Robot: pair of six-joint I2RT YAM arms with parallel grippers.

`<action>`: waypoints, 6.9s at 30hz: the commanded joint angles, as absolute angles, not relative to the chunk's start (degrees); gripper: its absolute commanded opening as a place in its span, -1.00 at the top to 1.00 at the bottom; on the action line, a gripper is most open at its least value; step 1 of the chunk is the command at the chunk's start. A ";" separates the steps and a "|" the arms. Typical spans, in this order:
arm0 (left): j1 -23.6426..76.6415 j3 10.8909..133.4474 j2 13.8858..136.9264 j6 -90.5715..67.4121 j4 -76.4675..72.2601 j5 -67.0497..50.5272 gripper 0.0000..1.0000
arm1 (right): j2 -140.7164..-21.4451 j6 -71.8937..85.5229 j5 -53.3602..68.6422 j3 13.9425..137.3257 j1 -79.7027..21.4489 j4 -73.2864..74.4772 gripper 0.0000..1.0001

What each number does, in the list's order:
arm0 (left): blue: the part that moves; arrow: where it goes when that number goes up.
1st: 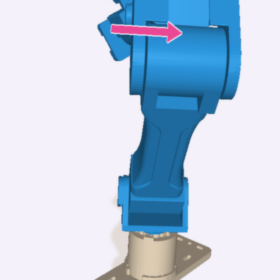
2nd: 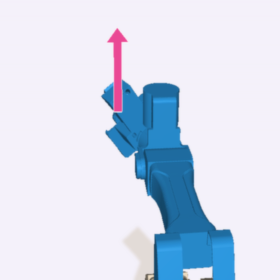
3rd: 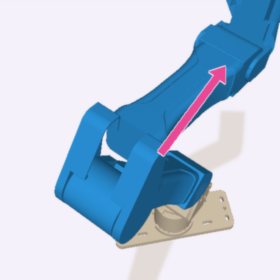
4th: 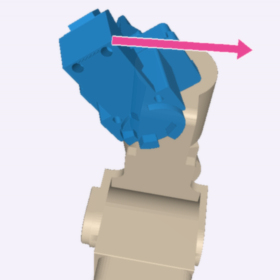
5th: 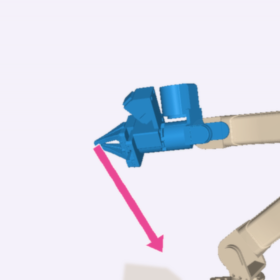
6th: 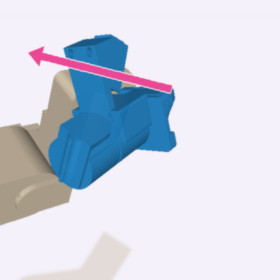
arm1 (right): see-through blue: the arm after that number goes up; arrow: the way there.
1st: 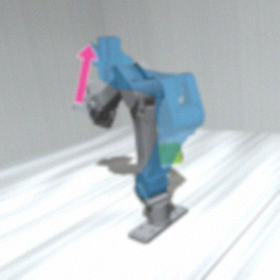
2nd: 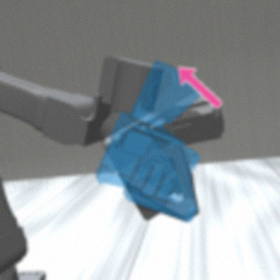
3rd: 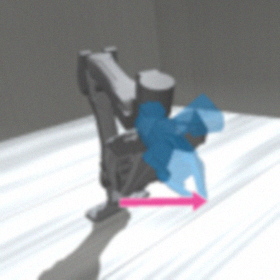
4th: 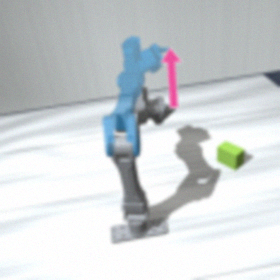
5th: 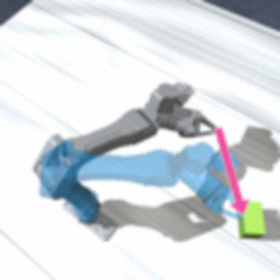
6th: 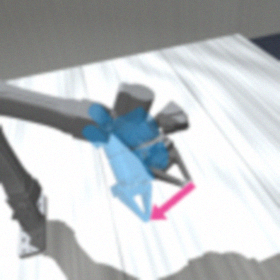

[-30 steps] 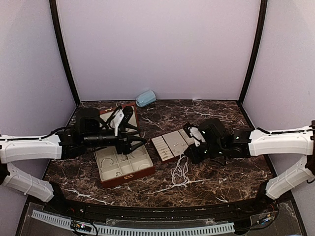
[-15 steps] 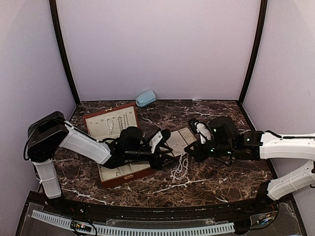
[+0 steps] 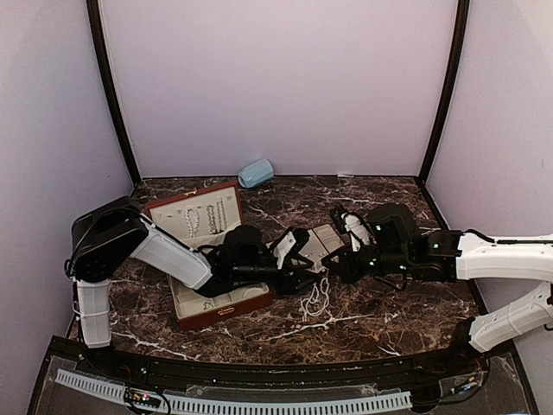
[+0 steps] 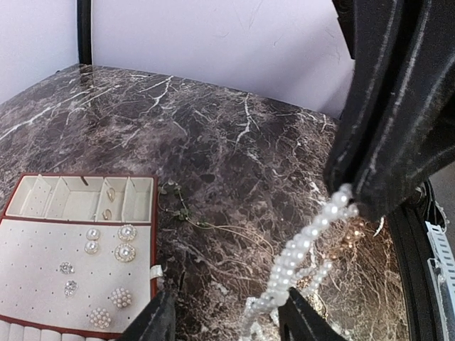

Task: Organize the mixed jewelry
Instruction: Pass from the right arm to the left, then pass from the left arm to the right, then adjust the jewelry box at the center of the board, then pick up the compartment pouch from the jewelry box.

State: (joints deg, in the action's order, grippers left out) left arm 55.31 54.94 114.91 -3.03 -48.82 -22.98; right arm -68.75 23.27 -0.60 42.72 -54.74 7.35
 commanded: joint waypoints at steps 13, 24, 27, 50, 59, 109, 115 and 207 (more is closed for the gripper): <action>56.69 59.40 118.68 -4.70 -52.81 -22.65 0.39 | -67.69 24.96 0.18 41.34 -54.49 2.96 0.86; 57.04 59.65 119.04 -6.43 -54.85 -24.02 0.65 | -67.42 25.47 -0.86 40.52 -54.47 1.30 0.86; 57.04 58.75 117.90 -6.54 -54.93 -21.81 0.84 | -66.62 25.77 -2.79 40.20 -54.49 1.49 0.85; 57.00 61.33 89.72 -10.31 -15.04 -7.03 1.00 | -63.44 23.94 -4.14 34.13 -58.28 -21.69 -0.09; 57.00 63.24 86.23 -11.53 -11.21 -8.29 1.00 | -67.68 22.34 -6.90 34.52 -59.23 -27.86 0.11; 57.03 58.60 80.75 -13.45 -8.15 -7.82 0.71 | -76.53 16.91 -6.36 41.31 -57.83 -34.36 1.00; 56.92 56.22 74.10 -11.18 -0.59 2.57 -0.16 | -76.06 14.75 -7.50 43.77 -57.83 -27.85 1.00; 17.84 57.25 57.69 12.51 14.99 -15.10 -0.46 | -96.83 13.29 1.93 72.47 -61.33 -17.56 1.00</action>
State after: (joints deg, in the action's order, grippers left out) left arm 17.58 61.06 60.93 14.35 17.15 -12.99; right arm -94.26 13.98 2.74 66.87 -60.73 -18.87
